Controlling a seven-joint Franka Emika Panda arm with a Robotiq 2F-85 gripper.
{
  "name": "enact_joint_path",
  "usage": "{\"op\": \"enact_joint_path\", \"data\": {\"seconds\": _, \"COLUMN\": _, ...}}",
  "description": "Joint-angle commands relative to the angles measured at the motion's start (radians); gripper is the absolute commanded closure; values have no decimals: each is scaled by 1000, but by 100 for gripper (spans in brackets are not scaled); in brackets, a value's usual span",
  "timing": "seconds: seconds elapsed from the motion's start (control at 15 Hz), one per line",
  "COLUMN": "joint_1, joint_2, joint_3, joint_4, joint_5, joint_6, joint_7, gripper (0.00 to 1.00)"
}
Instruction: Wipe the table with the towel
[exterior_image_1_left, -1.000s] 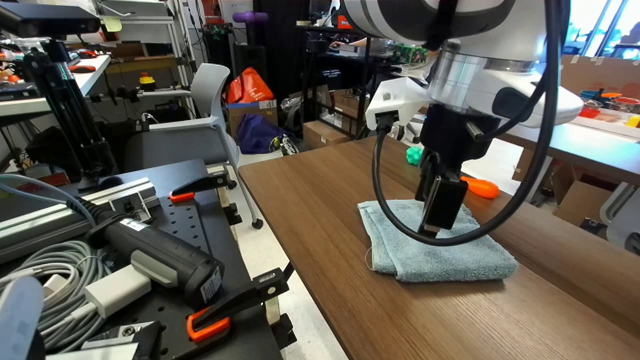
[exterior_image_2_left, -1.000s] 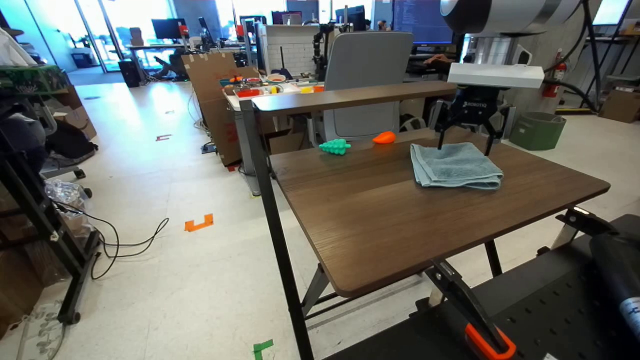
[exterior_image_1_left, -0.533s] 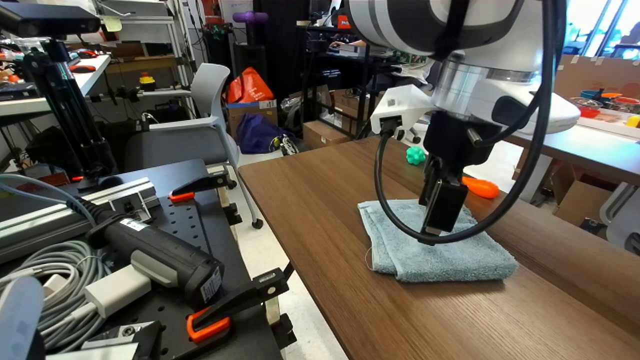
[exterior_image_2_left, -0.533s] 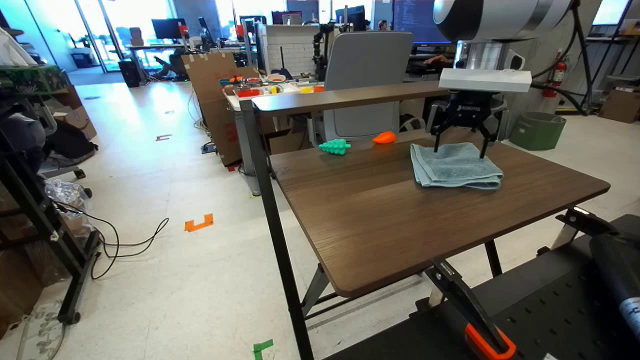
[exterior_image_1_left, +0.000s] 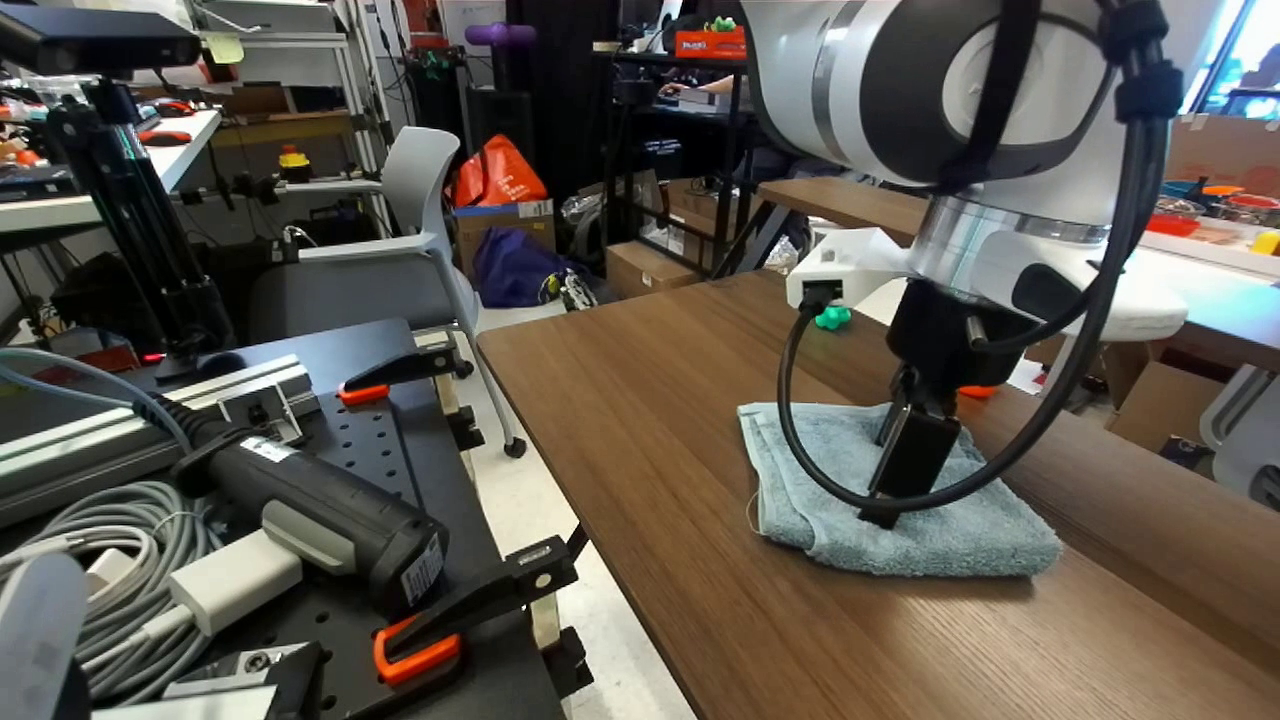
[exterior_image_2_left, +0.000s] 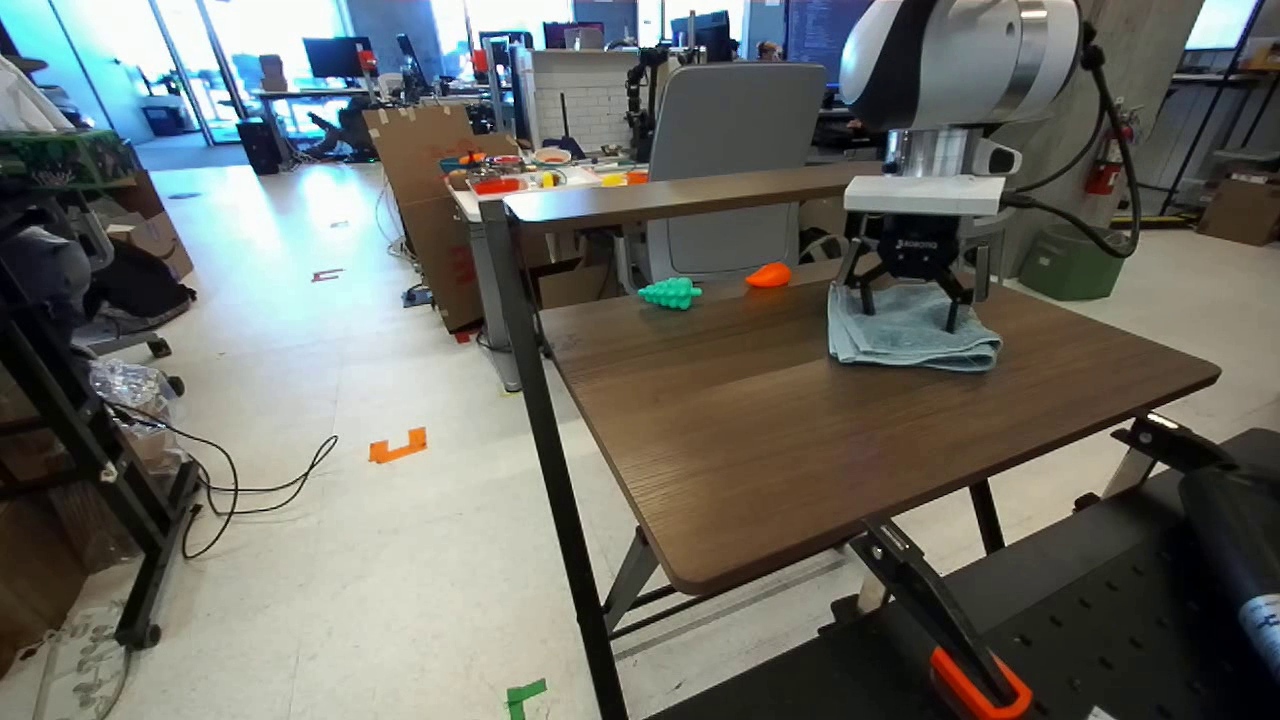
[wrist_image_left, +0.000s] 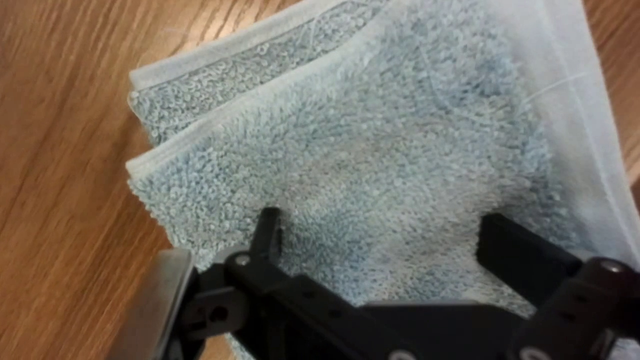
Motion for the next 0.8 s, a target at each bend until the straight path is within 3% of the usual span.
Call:
{"op": "enact_joint_path", "data": {"seconds": 0.0, "joint_1": -2, "joint_2": 4, "joint_3": 1, "joint_4": 7, "joint_5": -2, "joint_6": -3, "joint_7": 1, "gripper": 0}}
{"op": "enact_joint_path", "data": {"seconds": 0.07, "joint_1": -2, "joint_2": 4, "joint_3": 0, "joint_4": 7, "joint_5": -2, "joint_6": -3, "joint_7": 2, "gripper": 0}}
{"op": "enact_joint_path", "data": {"seconds": 0.27, "joint_1": -11, "joint_2": 113, "joint_3": -27, "joint_4": 148, "joint_5": 6, "joint_6": -98, "joint_7": 107, "gripper": 0}}
{"op": "enact_joint_path", "data": {"seconds": 0.73, "joint_1": -146, "joint_2": 351, "joint_3": -70, "joint_4": 486, "joint_5": 28, "joint_6": -188, "joint_7": 383, "gripper": 0}}
